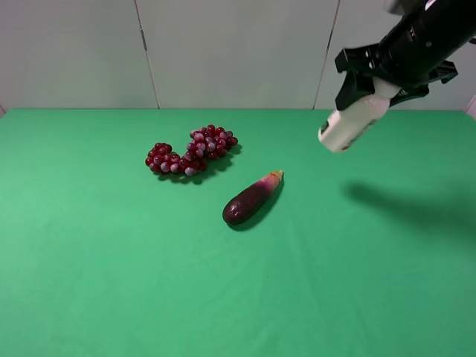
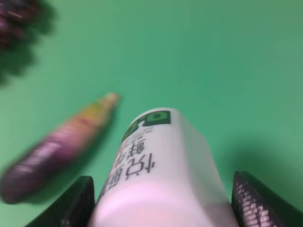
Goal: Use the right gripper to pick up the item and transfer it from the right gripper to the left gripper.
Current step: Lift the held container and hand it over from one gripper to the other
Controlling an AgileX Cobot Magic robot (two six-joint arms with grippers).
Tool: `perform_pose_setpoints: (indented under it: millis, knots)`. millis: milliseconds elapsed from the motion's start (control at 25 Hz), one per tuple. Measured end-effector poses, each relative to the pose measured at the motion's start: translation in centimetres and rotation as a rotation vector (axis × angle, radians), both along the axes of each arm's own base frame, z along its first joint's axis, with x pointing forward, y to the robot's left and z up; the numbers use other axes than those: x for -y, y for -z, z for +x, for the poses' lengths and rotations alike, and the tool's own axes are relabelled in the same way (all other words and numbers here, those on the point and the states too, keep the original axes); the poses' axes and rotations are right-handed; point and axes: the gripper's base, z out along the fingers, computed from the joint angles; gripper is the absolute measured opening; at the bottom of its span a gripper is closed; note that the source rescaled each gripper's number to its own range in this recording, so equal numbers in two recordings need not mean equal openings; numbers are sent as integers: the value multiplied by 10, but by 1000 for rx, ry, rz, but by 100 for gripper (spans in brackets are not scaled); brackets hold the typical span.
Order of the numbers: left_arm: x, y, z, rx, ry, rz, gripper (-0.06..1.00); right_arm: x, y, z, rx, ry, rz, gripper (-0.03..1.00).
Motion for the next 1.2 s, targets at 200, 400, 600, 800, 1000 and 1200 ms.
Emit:
perform_pose_setpoints:
  millis: [200, 400, 600, 800, 1000, 1200]
  knots:
    - [0, 0, 0, 0, 0, 0, 73, -15, -14, -5, 38, -68, 191, 1]
    - [0, 0, 0, 0, 0, 0, 73, -26, -23, -6, 85, -142, 317, 1]
    - [0, 0, 0, 0, 0, 0, 73, -34, -31, -7, 128, -196, 419, 1]
    - [0, 0, 0, 0, 0, 0, 73, -41, -39, -8, 165, -246, 527, 1]
    - [0, 0, 0, 0, 0, 0, 73, -44, -42, -11, 161, -293, 561, 1]
    - [0, 0, 0, 0, 0, 0, 73, -46, -43, -13, 162, -321, 570, 1]
